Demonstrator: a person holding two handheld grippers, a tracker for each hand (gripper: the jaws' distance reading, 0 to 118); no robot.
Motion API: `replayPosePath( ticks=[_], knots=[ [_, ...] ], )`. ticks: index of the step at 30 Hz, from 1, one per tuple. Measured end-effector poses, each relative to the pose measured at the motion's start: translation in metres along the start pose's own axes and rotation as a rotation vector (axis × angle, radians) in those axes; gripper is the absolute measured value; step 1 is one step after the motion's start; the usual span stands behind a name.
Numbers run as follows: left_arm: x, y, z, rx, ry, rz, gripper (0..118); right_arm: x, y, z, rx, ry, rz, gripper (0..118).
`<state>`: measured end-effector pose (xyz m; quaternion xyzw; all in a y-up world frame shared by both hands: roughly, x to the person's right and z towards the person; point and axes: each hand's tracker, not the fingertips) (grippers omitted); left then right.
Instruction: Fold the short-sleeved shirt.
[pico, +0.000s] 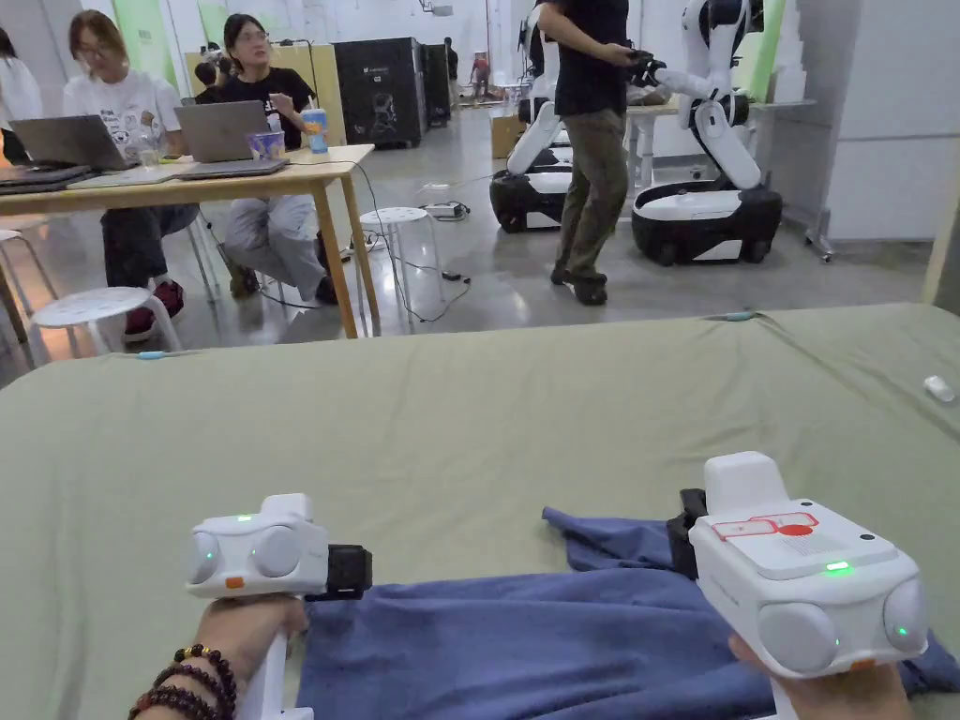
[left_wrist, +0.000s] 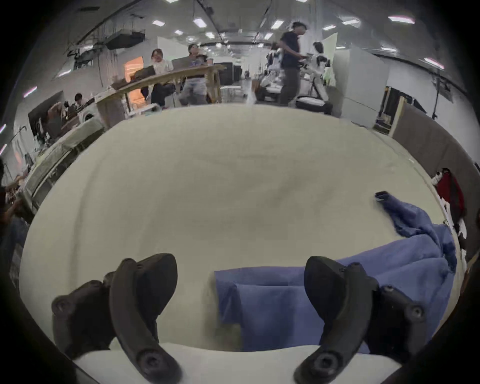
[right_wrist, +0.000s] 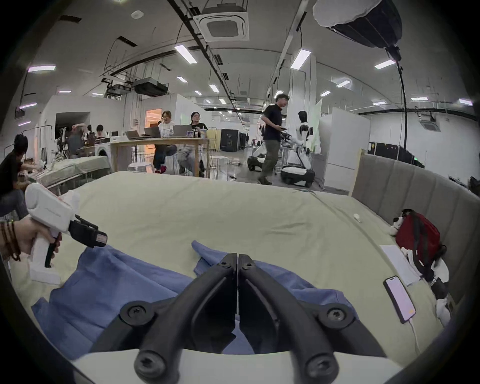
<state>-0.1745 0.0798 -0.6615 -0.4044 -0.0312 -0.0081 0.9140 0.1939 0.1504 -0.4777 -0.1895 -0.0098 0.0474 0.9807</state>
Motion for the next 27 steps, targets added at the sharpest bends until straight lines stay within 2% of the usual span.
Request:
replayPosePath(
  ticks=[3, 4, 6, 7, 9, 10, 11, 12, 14, 17, 20, 24, 25, 26, 27],
  knots=[
    [-0.002, -0.012, -0.013, -0.044, -0.003, -0.013, 87, 0.000, -0.001, -0.002, -0.010, 0.005, 0.002, 2],
    [-0.001, -0.019, -0.016, -0.079, -0.023, -0.034, 86, 0.000, -0.003, -0.004, -0.016, 0.008, 0.001, 2],
    [0.005, -0.029, -0.010, 0.015, 0.002, -0.050, 82, -0.001, -0.006, -0.008, -0.026, 0.010, 0.005, 2],
    [0.007, -0.030, -0.007, 0.001, 0.002, -0.043, 72, -0.003, -0.009, -0.008, -0.031, 0.010, 0.006, 2],
    [0.010, -0.030, 0.000, 0.015, -0.034, -0.055, 33, -0.004, -0.011, -0.010, -0.039, 0.013, 0.004, 2],
    [0.015, -0.031, 0.003, 0.032, -0.062, -0.092, 33, -0.004, -0.012, -0.010, -0.045, 0.015, 0.002, 2],
    [0.021, -0.031, 0.005, 0.044, -0.044, -0.137, 25, -0.005, -0.012, -0.009, -0.049, 0.014, -0.001, 2],
    [0.027, -0.031, 0.007, 0.042, -0.053, -0.163, 10, -0.004, -0.013, -0.009, -0.052, 0.014, -0.002, 2],
    [0.036, -0.032, 0.011, 0.036, 0.004, -0.196, 6, 0.002, -0.012, -0.006, -0.057, 0.012, -0.004, 2],
    [0.037, -0.031, 0.017, 0.043, -0.029, -0.156, 6, 0.020, -0.012, 0.001, -0.065, -0.008, 0.005, 2],
    [0.039, -0.032, 0.025, 0.054, -0.026, -0.131, 6, 0.051, -0.015, 0.005, -0.095, -0.063, -0.010, 2],
    [0.038, -0.034, 0.038, 0.075, -0.029, -0.128, 6, 0.106, -0.026, 0.020, -0.131, -0.155, -0.070, 3],
    [0.040, -0.036, 0.045, 0.082, -0.034, -0.125, 6, 0.119, -0.030, 0.022, -0.141, -0.170, -0.092, 11],
    [0.040, -0.036, 0.047, 0.084, -0.038, -0.123, 6, 0.131, -0.033, 0.024, -0.158, -0.179, -0.115, 32],
    [0.042, -0.036, 0.050, 0.082, -0.039, -0.125, 6, 0.143, -0.040, 0.031, -0.191, -0.180, -0.155, 65]
  ],
)
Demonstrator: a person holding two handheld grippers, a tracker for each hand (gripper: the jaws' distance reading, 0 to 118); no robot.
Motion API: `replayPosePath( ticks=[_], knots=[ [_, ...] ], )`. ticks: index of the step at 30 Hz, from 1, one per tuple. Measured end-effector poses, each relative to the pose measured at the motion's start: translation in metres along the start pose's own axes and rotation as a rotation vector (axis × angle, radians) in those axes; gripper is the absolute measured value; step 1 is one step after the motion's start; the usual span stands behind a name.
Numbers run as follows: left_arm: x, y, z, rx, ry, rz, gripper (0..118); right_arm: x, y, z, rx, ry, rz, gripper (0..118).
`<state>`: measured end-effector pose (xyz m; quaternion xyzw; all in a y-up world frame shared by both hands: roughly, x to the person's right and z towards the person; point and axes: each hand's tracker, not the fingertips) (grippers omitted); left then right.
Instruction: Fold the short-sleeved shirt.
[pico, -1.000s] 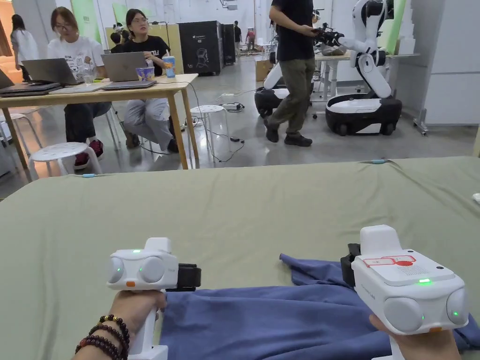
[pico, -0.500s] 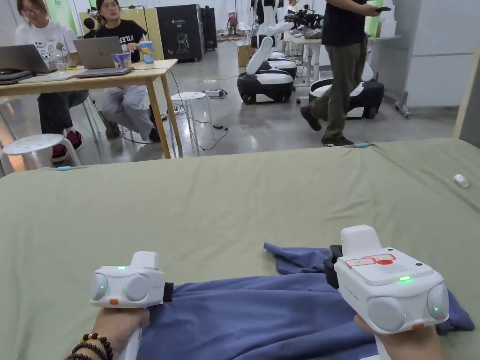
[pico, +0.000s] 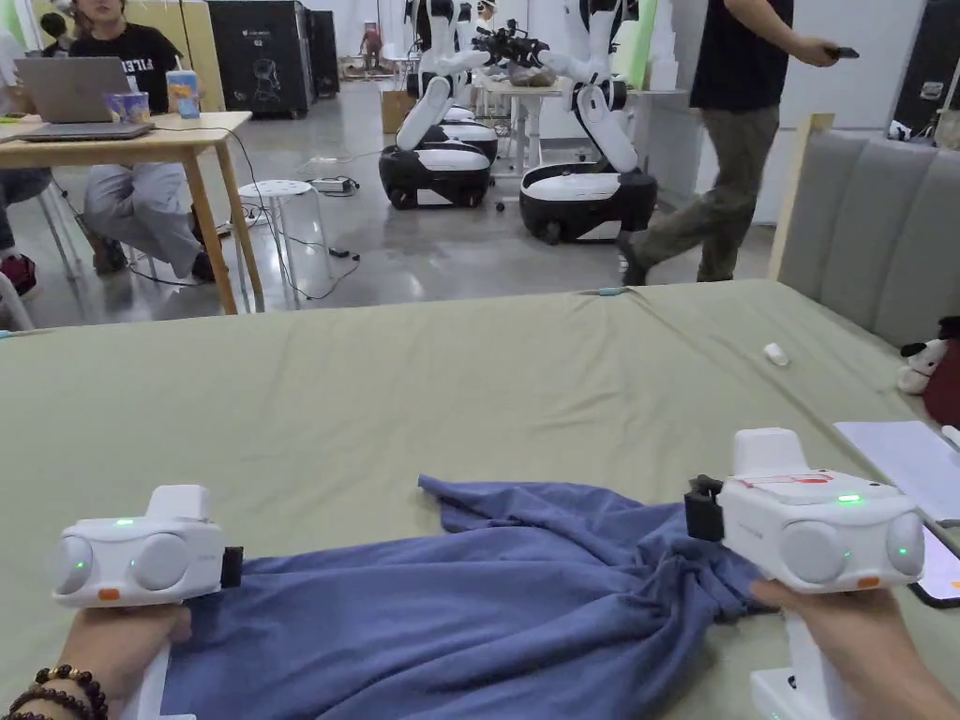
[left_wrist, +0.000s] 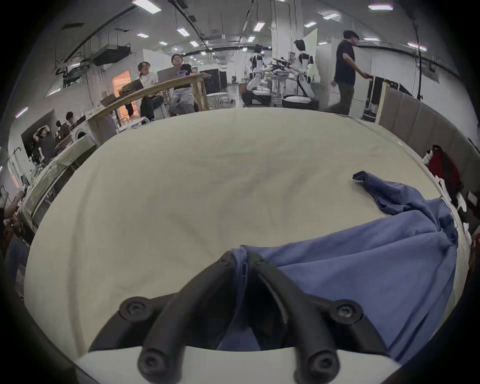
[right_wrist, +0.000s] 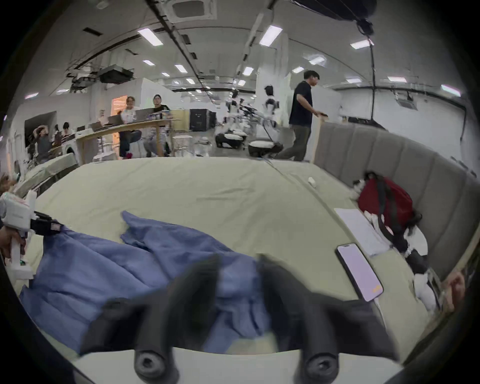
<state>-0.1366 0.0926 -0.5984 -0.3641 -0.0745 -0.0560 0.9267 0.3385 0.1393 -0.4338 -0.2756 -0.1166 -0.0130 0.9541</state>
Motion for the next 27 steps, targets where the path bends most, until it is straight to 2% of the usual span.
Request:
replayPosePath(
  ticks=[1, 2, 3, 5, 6, 11, 15, 17, 20, 21, 24, 27],
  knots=[
    [0.001, 0.000, 0.001, -0.002, 0.002, -0.002, 6, 0.010, -0.003, -0.003, -0.024, -0.008, -0.027, 103],
    [0.003, 0.000, 0.003, -0.004, 0.004, -0.003, 6, 0.020, -0.008, -0.005, -0.041, -0.018, -0.051, 115],
    [0.004, -0.001, 0.005, -0.006, 0.006, 0.001, 6, 0.028, -0.012, -0.006, -0.044, -0.029, -0.054, 115],
    [0.006, -0.002, 0.007, -0.005, 0.004, 0.009, 6, 0.038, -0.021, -0.008, -0.064, -0.032, -0.052, 99],
    [0.007, -0.001, 0.006, -0.004, 0.002, 0.010, 6, 0.041, -0.027, -0.010, -0.108, -0.036, -0.042, 95],
    [0.010, -0.001, 0.005, -0.013, 0.004, 0.011, 6, 0.037, -0.048, -0.027, -0.250, 0.008, 0.011, 94],
    [0.012, -0.001, 0.000, -0.023, 0.009, 0.001, 6, 0.022, -0.059, -0.049, -0.297, 0.059, 0.051, 85],
    [0.013, -0.003, 0.000, -0.026, 0.012, -0.007, 6, 0.012, -0.060, -0.058, -0.299, 0.081, 0.064, 58],
    [0.011, -0.003, 0.000, -0.023, 0.007, -0.013, 6, 0.005, -0.056, -0.078, -0.282, 0.079, 0.110, 28],
    [0.011, -0.004, 0.000, -0.022, 0.007, -0.014, 6, 0.003, -0.054, -0.078, -0.275, 0.102, 0.107, 10],
    [0.010, -0.003, 0.000, -0.026, 0.010, -0.020, 6, -0.010, -0.050, -0.072, -0.266, 0.064, 0.137, 8],
    [0.009, 0.003, 0.005, 0.034, 0.045, -0.014, 6, -0.017, -0.037, -0.063, -0.159, 0.032, 0.119, 8]
  ],
)
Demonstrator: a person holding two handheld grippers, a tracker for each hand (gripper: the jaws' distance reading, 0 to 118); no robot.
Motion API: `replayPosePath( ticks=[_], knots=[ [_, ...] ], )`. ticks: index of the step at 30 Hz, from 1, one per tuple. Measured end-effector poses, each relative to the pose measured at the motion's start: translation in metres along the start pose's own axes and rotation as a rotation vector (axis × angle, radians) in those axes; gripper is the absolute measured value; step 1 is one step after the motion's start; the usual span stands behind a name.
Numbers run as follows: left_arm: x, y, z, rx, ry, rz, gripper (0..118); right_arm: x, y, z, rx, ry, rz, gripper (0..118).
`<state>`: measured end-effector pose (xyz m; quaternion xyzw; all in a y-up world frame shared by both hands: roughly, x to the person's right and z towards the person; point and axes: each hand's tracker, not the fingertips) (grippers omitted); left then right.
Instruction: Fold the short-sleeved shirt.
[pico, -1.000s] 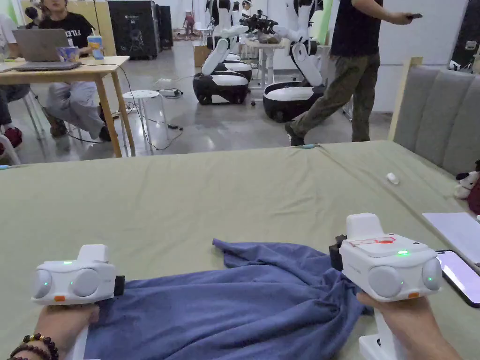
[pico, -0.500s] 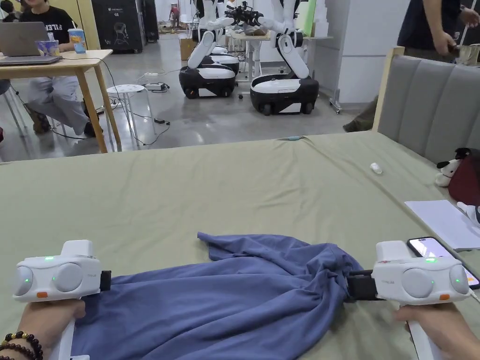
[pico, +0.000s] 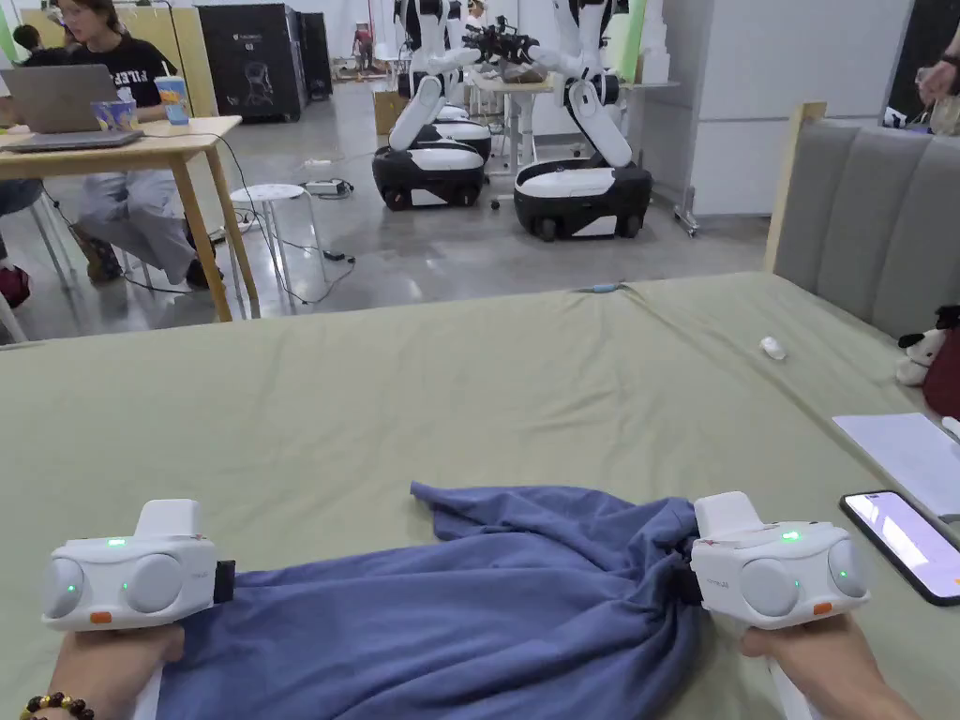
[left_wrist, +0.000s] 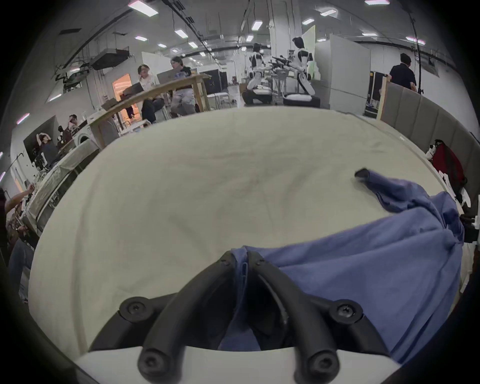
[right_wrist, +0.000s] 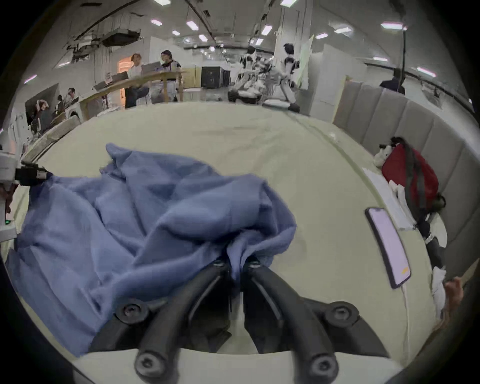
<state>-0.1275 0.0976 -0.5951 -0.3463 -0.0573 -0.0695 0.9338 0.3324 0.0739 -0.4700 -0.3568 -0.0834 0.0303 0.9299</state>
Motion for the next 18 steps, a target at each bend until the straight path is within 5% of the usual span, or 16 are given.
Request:
replayPosePath(
  ticks=[9, 18],
  knots=[
    [0.006, 0.090, 0.048, 0.196, -0.050, 0.036, 6, -0.044, 0.120, 0.064, 0.394, -0.049, -0.002, 7],
    [-0.008, 0.244, 0.120, 0.458, 0.058, 0.065, 6, -0.069, 0.265, 0.095, 0.563, -0.094, 0.057, 8]
  ],
)
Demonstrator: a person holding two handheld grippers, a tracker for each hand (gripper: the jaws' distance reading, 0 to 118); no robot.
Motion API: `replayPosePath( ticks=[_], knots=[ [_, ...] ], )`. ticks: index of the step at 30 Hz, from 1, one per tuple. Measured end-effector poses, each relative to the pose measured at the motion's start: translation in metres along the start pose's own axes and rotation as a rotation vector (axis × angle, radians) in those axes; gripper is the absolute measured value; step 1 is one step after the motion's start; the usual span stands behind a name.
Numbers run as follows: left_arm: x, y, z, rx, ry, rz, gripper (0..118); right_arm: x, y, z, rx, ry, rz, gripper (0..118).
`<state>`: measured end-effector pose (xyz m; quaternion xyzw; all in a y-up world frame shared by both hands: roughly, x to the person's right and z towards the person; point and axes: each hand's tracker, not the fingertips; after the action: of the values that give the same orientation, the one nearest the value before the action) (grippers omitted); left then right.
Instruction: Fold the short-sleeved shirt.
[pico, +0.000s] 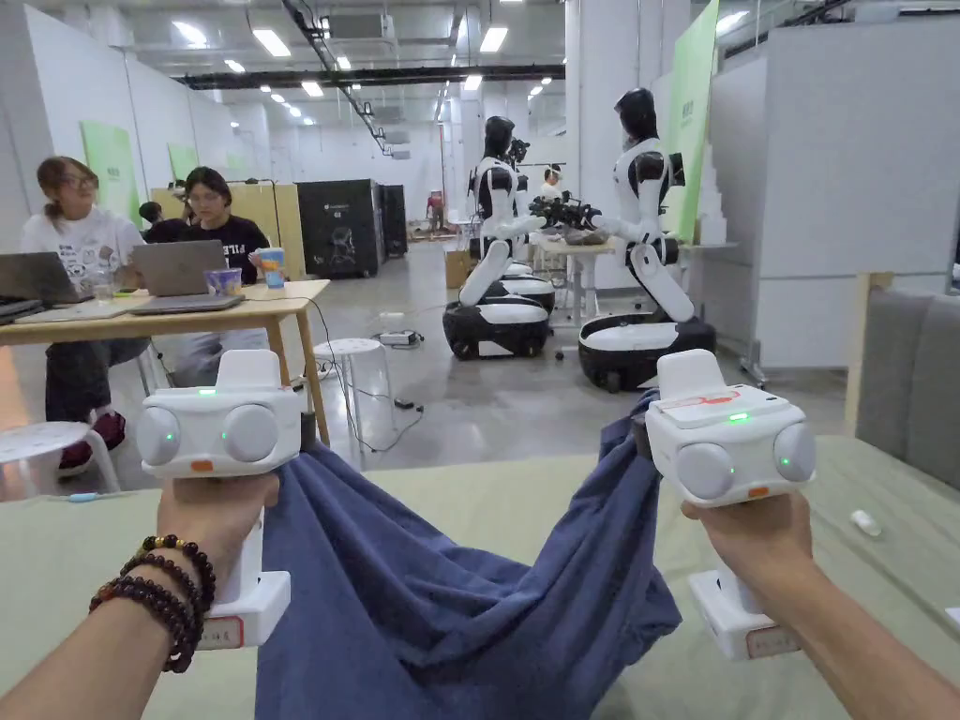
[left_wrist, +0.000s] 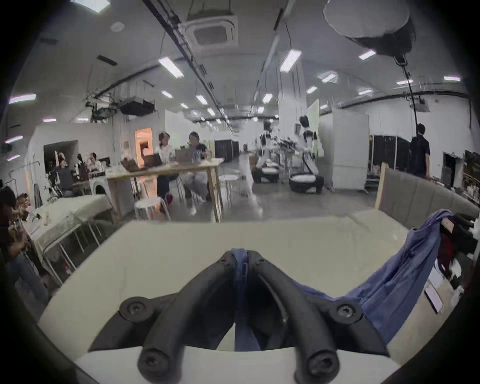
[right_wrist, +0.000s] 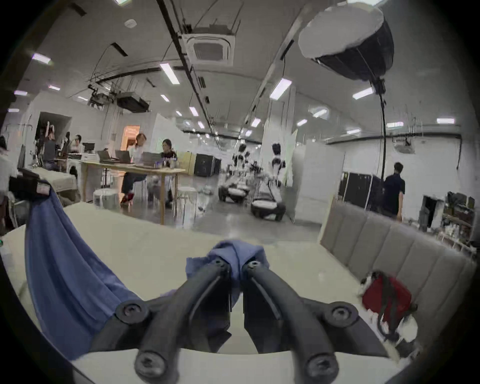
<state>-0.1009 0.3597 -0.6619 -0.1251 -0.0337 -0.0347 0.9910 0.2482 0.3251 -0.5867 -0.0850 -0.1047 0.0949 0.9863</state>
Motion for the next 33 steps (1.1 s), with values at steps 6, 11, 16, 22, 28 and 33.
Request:
replayPosePath(
  ticks=[6, 11, 16, 22, 28, 33],
  knots=[
    [-0.022, 0.079, -0.012, 0.108, 0.106, -0.048, 6, 0.027, 0.083, -0.042, 0.060, -0.085, -0.080, 8],
    [-0.045, 0.105, -0.025, 0.142, 0.128, 0.059, 6, 0.047, 0.119, -0.052, 0.076, -0.080, -0.103, 8],
    [-0.042, 0.099, -0.033, 0.127, 0.129, 0.074, 6, 0.052, 0.120, -0.055, 0.064, -0.061, -0.115, 8],
    [-0.024, 0.058, -0.040, 0.098, 0.101, 0.021, 6, 0.047, 0.072, -0.075, -0.008, -0.045, -0.100, 8],
    [-0.014, -0.026, -0.056, -0.029, 0.067, 0.031, 6, 0.038, -0.013, -0.086, -0.150, -0.014, -0.136, 8],
    [-0.015, -0.076, -0.045, -0.098, 0.026, 0.070, 6, 0.039, -0.057, -0.064, -0.195, 0.012, -0.161, 8]
  ],
)
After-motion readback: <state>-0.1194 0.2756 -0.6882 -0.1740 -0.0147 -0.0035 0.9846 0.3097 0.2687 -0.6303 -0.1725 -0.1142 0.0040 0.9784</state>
